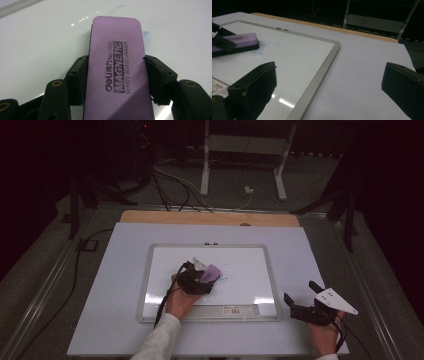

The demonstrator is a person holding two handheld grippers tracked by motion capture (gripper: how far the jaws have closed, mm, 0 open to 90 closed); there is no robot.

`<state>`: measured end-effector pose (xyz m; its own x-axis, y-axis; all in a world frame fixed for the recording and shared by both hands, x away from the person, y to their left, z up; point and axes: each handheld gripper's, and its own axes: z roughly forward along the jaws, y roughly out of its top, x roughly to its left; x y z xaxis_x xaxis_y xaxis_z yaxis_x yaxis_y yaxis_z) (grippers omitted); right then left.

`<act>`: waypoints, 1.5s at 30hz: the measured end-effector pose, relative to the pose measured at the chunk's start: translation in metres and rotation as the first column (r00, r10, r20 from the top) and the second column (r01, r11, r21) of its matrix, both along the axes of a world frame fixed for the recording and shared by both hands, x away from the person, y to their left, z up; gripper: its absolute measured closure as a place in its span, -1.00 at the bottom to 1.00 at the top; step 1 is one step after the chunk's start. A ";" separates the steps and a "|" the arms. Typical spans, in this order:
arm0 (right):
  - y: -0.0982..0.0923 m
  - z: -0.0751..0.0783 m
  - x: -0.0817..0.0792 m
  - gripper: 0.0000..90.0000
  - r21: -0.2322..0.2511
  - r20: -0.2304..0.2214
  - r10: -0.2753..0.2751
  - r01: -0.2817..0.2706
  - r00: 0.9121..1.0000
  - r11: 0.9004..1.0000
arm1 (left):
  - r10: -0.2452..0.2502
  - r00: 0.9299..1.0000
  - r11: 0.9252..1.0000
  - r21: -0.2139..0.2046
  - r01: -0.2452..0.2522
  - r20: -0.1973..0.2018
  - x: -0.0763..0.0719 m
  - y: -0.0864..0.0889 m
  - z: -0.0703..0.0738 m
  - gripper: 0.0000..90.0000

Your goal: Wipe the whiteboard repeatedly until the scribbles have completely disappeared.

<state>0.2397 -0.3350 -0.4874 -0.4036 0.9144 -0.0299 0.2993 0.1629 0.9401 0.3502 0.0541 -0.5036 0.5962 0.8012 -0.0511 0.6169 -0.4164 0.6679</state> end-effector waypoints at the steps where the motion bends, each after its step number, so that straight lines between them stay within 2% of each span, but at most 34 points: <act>1: 0.000 0.000 0.000 -0.99 -0.001 0.000 0.000 0.000 1.000 1.000 | 0.025 1.000 1.000 0.002 -0.025 0.000 0.003 0.004 0.000 -0.07; 3: 0.000 0.000 0.000 -0.99 -0.003 0.000 0.002 -0.002 1.000 1.000 | 0.068 0.998 0.998 0.011 -0.068 0.007 0.008 0.011 0.000 -0.07; 5: 0.000 0.000 0.000 -0.99 -0.003 0.000 0.002 -0.002 1.000 1.000 | 0.089 0.996 0.996 0.001 -0.089 -0.004 0.012 0.014 0.000 -0.07; 8: 0.000 0.000 0.000 -0.99 -0.003 -0.001 0.003 -0.003 1.000 1.000 | 0.093 0.996 0.996 0.003 -0.093 -0.006 0.014 0.011 0.000 -0.07; 11: 0.001 0.000 0.001 -0.99 -0.005 -0.001 0.004 -0.004 1.000 1.000 | 0.074 0.997 0.997 -0.013 -0.074 -0.018 0.013 0.005 0.000 -0.07; 14: 0.001 0.000 0.001 -0.99 -0.006 -0.002 0.006 -0.006 1.000 1.000 | 0.020 1.000 1.000 -0.012 -0.020 -0.020 0.007 -0.008 0.000 -0.07; 17: 0.001 -0.001 0.001 -0.99 -0.005 -0.004 0.006 -0.006 1.000 1.000 | -0.042 0.999 0.999 -0.021 0.041 -0.019 -0.002 -0.025 0.000 -0.07; 20: 0.002 -0.001 0.001 -0.99 -0.007 -0.003 0.008 -0.008 1.000 1.000 | -0.131 0.991 0.991 -0.018 0.131 -0.015 -0.015 -0.043 0.000 -0.08; 23: 0.002 0.000 0.001 -0.99 -0.008 -0.004 0.007 -0.007 1.000 1.000 | -0.159 0.987 0.987 0.014 0.159 0.005 -0.018 -0.054 0.002 -0.07; 25: 0.002 0.000 0.000 -0.99 -0.007 -0.003 0.006 -0.006 1.000 1.000 | -0.144 0.990 0.990 0.002 0.144 -0.008 -0.013 -0.052 0.001 -0.07; 27: 0.001 0.000 0.000 -0.99 -0.005 0.000 0.004 -0.004 1.000 1.000 | -0.106 0.994 0.994 0.004 0.106 -0.008 -0.006 -0.046 0.001 -0.07; 31: -0.001 0.000 0.000 -0.99 0.001 -0.002 0.002 -0.002 1.000 1.000 | -0.022 1.000 0.999 0.033 0.022 0.002 0.010 -0.027 0.002 -0.07; 34: 0.000 0.000 0.000 -0.99 0.001 -0.001 0.003 -0.003 1.000 1.000 | 0.050 0.999 0.997 0.063 -0.051 0.011 0.022 -0.011 0.002 -0.07; 37: 0.000 0.000 0.001 -0.99 -0.003 -0.002 0.005 -0.005 1.000 1.000 | 0.105 0.994 0.993 0.049 -0.105 -0.003 0.030 -0.001 0.002 -0.07; 41: 0.001 -0.001 0.001 -0.99 -0.004 -0.005 0.007 -0.007 1.000 1.000 | 0.116 0.993 0.991 0.059 -0.116 0.004 0.031 -0.008 0.002 -0.07; 45: 0.003 -0.001 0.001 -0.99 -0.008 -0.006 0.010 -0.010 1.000 1.000 | 0.079 0.997 0.996 0.029 -0.079 -0.017 0.029 -0.024 0.002 -0.07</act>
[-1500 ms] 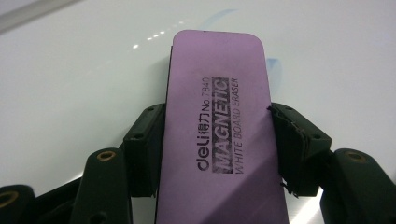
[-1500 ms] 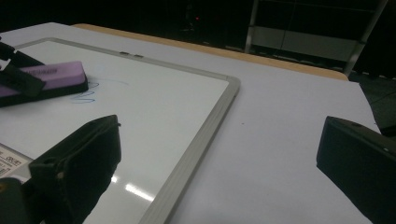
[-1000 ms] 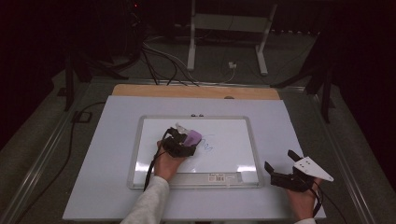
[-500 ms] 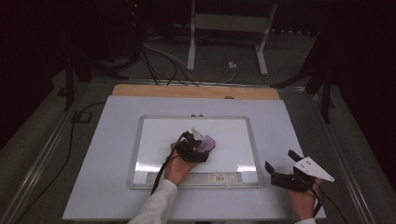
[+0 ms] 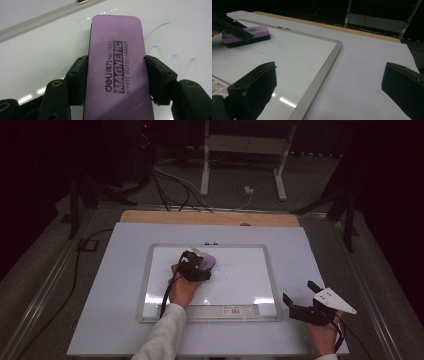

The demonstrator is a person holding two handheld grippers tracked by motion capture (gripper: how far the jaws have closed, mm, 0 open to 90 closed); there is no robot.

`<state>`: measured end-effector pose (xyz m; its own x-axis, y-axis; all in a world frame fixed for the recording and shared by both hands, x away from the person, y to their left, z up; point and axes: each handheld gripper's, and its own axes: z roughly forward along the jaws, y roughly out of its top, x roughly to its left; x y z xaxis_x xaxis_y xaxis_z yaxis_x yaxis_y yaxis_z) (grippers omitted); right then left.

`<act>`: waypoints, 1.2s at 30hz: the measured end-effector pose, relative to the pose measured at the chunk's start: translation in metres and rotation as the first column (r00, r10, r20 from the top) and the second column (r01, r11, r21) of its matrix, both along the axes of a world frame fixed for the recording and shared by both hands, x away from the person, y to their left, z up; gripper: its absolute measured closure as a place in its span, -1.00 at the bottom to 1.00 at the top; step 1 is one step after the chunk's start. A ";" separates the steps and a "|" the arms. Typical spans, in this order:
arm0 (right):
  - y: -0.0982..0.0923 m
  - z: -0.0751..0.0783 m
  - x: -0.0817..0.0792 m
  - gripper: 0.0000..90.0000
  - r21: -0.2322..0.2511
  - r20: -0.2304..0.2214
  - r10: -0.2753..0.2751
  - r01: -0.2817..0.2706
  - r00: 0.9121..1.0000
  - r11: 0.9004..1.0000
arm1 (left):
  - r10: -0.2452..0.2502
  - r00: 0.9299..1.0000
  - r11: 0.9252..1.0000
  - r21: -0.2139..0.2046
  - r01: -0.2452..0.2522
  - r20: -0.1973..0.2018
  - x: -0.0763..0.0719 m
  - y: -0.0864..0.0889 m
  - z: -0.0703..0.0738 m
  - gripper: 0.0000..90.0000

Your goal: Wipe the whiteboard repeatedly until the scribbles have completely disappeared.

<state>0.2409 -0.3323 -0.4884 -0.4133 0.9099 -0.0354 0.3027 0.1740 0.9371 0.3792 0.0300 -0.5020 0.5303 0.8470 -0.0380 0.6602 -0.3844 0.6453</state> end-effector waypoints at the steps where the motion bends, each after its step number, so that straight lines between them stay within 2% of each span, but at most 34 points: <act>1: 0.000 0.000 0.000 -0.99 0.000 0.000 0.000 0.000 1.000 1.000 | -0.017 1.000 1.000 -0.006 0.017 -0.003 -0.002 -0.006 0.000 -0.07; 4: 0.001 0.000 0.000 -0.99 0.000 -0.001 0.002 -0.002 1.000 1.000 | -0.088 0.996 0.996 -0.018 0.088 0.001 -0.014 -0.028 -0.001 -0.07; 8: 0.000 0.000 -0.001 -0.99 0.001 0.001 0.001 -0.001 1.000 1.000 | -0.206 0.978 0.978 -0.020 0.206 0.011 -0.033 -0.056 -0.001 -0.07; 10: -0.001 0.001 -0.001 -0.99 0.002 0.003 -0.001 0.001 1.000 1.000 | -0.219 0.975 0.976 0.009 0.219 0.019 -0.034 -0.061 0.001 -0.07; 11: -0.001 0.001 -0.002 -0.99 0.004 0.004 -0.003 0.003 1.000 1.000 | -0.220 0.975 0.975 0.003 0.220 0.012 -0.032 -0.060 0.001 -0.07; 15: -0.003 0.001 -0.002 -0.99 0.007 0.006 -0.005 0.005 1.000 1.000 | -0.158 0.987 0.988 0.002 0.158 0.005 -0.019 -0.047 0.001 -0.07; 19: -0.004 0.001 -0.002 -0.99 0.008 0.006 -0.008 0.008 1.000 1.000 | -0.056 0.998 0.998 0.031 0.056 0.009 -0.003 -0.024 0.001 -0.07; 22: -0.004 0.001 -0.003 -0.99 0.009 0.005 -0.009 0.009 1.000 1.000 | 0.021 1.000 0.998 0.054 -0.022 0.014 0.008 -0.005 0.002 -0.07; 25: -0.004 0.001 -0.003 -0.99 0.009 0.004 -0.009 0.009 1.000 1.000 | 0.084 0.996 0.995 0.054 -0.084 0.006 0.015 0.007 0.002 -0.07; 27: -0.003 0.001 -0.003 -0.99 0.009 0.005 -0.010 0.010 1.000 1.000 | 0.093 0.996 0.995 0.045 -0.093 0.001 0.018 0.007 0.002 -0.07; 31: -0.003 0.001 -0.003 -0.99 0.010 0.005 -0.009 0.009 1.000 1.000 | 0.085 0.996 0.996 0.037 -0.085 -0.011 0.023 -0.005 0.002 -0.07; 36: -0.003 0.001 -0.003 -0.99 0.011 0.005 -0.009 0.009 1.000 1.000 | 0.009 1.000 1.000 0.013 -0.009 -0.018 0.020 -0.040 0.001 -0.07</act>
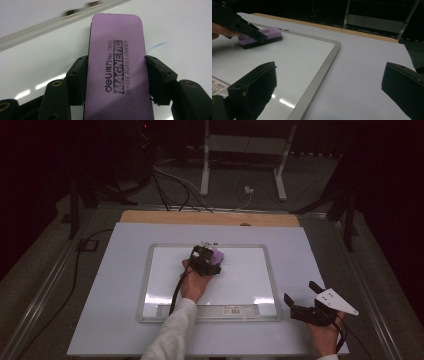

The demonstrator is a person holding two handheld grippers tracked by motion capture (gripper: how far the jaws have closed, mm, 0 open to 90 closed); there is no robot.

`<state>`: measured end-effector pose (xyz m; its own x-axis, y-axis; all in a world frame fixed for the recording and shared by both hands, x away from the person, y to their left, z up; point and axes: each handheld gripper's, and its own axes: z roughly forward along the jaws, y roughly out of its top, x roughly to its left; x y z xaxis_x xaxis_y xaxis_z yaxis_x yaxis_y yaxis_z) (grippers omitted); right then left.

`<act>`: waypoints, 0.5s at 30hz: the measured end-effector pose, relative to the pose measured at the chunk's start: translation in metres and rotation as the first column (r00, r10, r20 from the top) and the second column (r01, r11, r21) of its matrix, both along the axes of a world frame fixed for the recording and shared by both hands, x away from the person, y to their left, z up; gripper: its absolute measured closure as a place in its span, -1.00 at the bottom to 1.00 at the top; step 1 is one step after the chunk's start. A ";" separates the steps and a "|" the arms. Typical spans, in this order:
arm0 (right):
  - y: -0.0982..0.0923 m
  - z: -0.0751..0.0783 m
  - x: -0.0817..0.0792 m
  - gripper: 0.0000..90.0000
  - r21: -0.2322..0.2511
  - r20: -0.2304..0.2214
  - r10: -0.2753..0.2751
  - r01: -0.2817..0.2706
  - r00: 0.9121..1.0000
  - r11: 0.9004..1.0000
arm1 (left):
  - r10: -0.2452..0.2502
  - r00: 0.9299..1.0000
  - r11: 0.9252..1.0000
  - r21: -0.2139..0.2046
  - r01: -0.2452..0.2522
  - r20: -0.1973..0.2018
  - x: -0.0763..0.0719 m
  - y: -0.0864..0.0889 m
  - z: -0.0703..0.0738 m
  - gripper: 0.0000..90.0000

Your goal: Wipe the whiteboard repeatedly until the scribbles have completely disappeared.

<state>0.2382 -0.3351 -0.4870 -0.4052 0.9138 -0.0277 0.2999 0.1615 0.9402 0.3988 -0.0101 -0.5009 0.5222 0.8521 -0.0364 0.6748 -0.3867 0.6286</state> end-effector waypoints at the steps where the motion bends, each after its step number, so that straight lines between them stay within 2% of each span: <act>1: 0.000 0.000 0.000 -0.99 0.001 -0.002 0.000 0.000 1.000 1.000 | -0.020 1.000 1.000 -0.003 0.020 0.001 -0.003 -0.008 0.000 -0.07; 4: 0.001 0.000 -0.001 -0.99 -0.003 0.000 0.005 -0.005 1.000 1.000 | -0.099 0.995 0.995 -0.002 0.099 0.000 -0.012 -0.028 0.000 -0.07; 6: 0.002 0.000 -0.001 -0.99 -0.005 0.001 0.007 -0.007 1.000 1.000 | -0.116 0.993 0.993 0.011 0.116 0.008 -0.015 -0.033 0.001 -0.07; 7: 0.001 0.000 -0.001 -0.99 -0.005 0.001 0.007 -0.007 1.000 1.000 | -0.118 0.993 0.993 0.002 0.118 0.000 -0.013 -0.031 0.001 -0.07; 8: 0.001 0.001 -0.002 -0.99 -0.005 0.002 0.006 -0.006 1.000 1.000 | -0.109 0.994 0.994 0.000 0.109 -0.002 -0.012 -0.028 0.001 -0.07; 11: 0.000 0.001 -0.002 -0.99 -0.001 0.005 0.001 -0.001 1.000 1.000 | -0.062 0.998 0.998 0.032 0.061 0.006 -0.005 -0.016 0.002 -0.07; 15: -0.001 0.001 -0.002 -0.99 0.001 0.004 -0.001 0.001 1.000 1.000 | 0.028 0.999 0.997 0.076 -0.030 0.021 0.005 0.009 0.003 -0.07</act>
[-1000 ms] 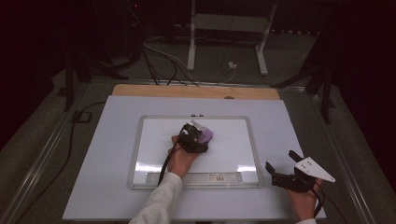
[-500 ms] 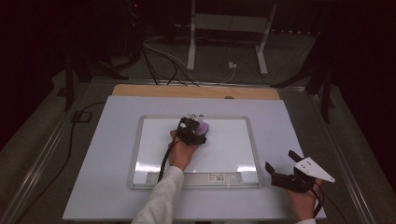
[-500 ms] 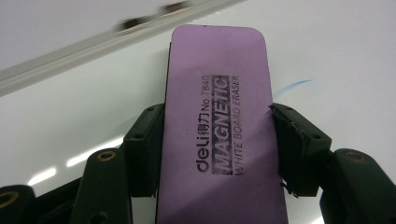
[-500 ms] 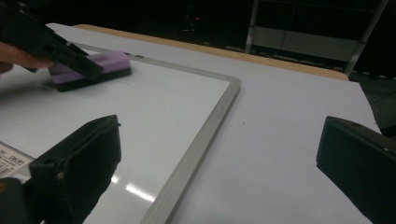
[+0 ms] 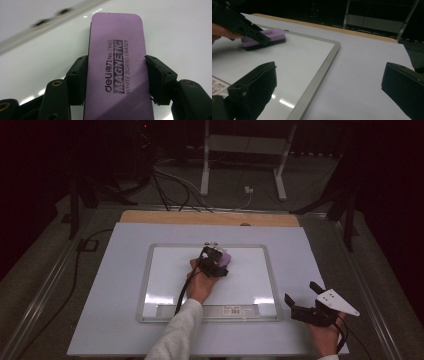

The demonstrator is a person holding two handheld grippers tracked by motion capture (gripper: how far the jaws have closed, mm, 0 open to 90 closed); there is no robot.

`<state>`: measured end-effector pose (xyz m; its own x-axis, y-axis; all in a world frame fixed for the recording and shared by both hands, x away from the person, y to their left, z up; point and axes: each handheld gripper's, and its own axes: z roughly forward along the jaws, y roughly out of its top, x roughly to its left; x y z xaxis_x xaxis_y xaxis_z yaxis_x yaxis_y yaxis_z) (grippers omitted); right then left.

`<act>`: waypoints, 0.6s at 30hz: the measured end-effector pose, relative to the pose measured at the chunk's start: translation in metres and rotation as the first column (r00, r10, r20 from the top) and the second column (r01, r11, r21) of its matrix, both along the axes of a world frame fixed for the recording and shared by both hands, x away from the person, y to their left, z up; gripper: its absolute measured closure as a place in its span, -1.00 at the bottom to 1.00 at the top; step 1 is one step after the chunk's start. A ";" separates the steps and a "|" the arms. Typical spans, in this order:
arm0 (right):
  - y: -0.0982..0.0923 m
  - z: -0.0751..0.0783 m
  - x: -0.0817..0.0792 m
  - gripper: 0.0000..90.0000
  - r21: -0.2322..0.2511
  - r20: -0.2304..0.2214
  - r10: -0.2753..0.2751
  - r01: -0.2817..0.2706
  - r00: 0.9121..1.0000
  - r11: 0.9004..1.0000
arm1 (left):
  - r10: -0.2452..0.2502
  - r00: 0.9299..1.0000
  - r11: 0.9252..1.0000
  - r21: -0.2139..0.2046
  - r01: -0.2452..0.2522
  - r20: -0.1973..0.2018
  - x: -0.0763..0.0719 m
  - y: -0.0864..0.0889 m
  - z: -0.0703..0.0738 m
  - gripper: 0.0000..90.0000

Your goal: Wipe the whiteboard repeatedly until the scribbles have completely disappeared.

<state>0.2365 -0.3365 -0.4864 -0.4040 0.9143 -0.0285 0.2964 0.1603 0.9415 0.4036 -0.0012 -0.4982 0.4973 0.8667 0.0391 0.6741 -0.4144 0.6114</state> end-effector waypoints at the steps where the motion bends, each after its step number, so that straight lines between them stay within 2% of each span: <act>1: 0.000 0.000 0.000 -0.99 0.000 0.000 0.000 0.000 1.000 1.000 | 0.022 1.000 1.000 0.002 -0.022 -0.002 0.002 0.007 0.000 -0.07; 3: 0.000 0.000 0.000 -0.99 -0.001 0.000 -0.001 0.001 1.000 1.000 | 0.061 0.998 0.998 -0.013 -0.061 -0.010 0.005 0.017 0.000 -0.07; 5: 0.000 0.000 0.000 -0.99 -0.002 -0.001 0.000 0.000 1.000 1.000 | 0.069 0.997 0.997 -0.023 -0.069 -0.016 0.006 0.019 -0.001 -0.07; 6: 0.001 0.000 0.000 -0.99 -0.002 -0.001 0.000 0.000 1.000 1.000 | 0.069 0.998 0.998 -0.014 -0.069 -0.007 0.005 0.018 -0.001 -0.07; 7: 0.001 0.000 0.000 -0.99 -0.003 -0.001 0.001 -0.001 1.000 1.000 | 0.060 0.998 0.998 -0.010 -0.060 -0.004 0.004 0.015 -0.001 -0.07; 9: 0.001 0.000 0.000 -0.99 -0.003 -0.001 0.002 -0.002 1.000 1.000 | 0.038 0.999 0.999 -0.031 -0.038 -0.009 0.003 0.009 -0.001 -0.07; 13: 0.002 0.000 0.000 -0.99 -0.005 -0.003 0.005 -0.005 1.000 1.000 | -0.009 1.000 0.999 -0.045 0.008 -0.010 -0.001 -0.011 -0.002 -0.07; 16: 0.003 0.000 0.000 -0.99 -0.004 -0.003 0.007 -0.007 1.000 1.000 | -0.073 0.997 0.995 -0.065 0.071 -0.024 -0.005 -0.027 -0.002 -0.07; 18: 0.004 0.000 0.000 -0.99 -0.006 -0.002 0.013 -0.013 1.000 1.000 | -0.122 0.992 0.990 -0.071 0.120 -0.029 -0.009 -0.037 -0.001 -0.07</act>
